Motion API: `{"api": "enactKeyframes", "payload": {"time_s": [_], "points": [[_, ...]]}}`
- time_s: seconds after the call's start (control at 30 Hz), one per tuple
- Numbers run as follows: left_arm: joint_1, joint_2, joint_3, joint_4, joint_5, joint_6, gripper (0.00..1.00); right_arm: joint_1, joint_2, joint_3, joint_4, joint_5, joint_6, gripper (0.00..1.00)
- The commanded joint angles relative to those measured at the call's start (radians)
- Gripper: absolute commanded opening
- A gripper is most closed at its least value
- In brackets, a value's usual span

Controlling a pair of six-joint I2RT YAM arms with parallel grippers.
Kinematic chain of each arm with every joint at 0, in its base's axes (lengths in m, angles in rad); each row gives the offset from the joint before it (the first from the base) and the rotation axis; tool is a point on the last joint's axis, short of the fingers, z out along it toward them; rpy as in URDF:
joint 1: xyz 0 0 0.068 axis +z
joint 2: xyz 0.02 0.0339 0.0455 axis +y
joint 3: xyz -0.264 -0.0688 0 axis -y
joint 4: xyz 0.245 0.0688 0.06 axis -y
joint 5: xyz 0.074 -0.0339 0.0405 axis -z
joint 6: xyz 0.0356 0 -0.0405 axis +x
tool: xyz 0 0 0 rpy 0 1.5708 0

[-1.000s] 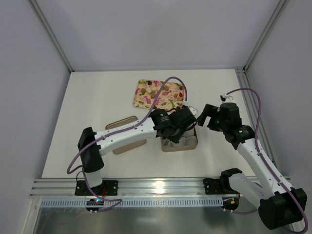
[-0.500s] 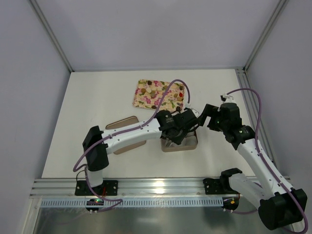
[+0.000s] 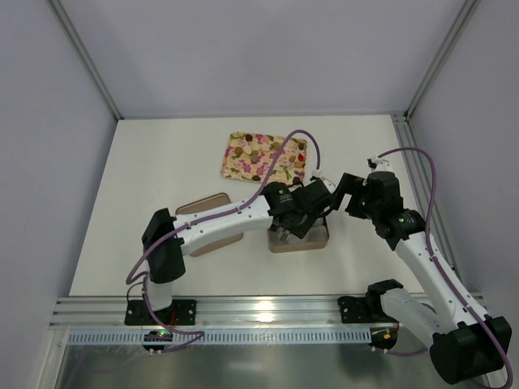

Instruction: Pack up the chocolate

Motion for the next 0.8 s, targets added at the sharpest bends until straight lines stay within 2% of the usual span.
{"api": "enactKeyframes", "payload": {"time_s": [0.0, 0.27, 0.47, 0.57, 0.77], "points": [[-0.006, -0.028, 0.059, 0.009, -0.038, 0.01, 0.4, -0.002, -0.012, 0.049, 0.008, 0.01, -0.004, 0.99], [-0.003, -0.072, 0.107, -0.031, -0.06, 0.011, 0.41, -0.002, -0.008, 0.054, 0.013, 0.007, -0.004, 0.99], [0.046, -0.13, 0.113, -0.048, -0.063, -0.009, 0.43, -0.004, 0.003, 0.055, 0.017, 0.004, -0.007, 0.99], [0.104, -0.143, 0.116, -0.07, -0.092, -0.013, 0.44, -0.002, 0.012, 0.051, 0.028, -0.002, -0.007, 0.99], [0.305, -0.114, 0.141, -0.09, -0.106, 0.013, 0.47, -0.002, 0.044, 0.049, 0.051, -0.007, -0.014, 0.99]]}}
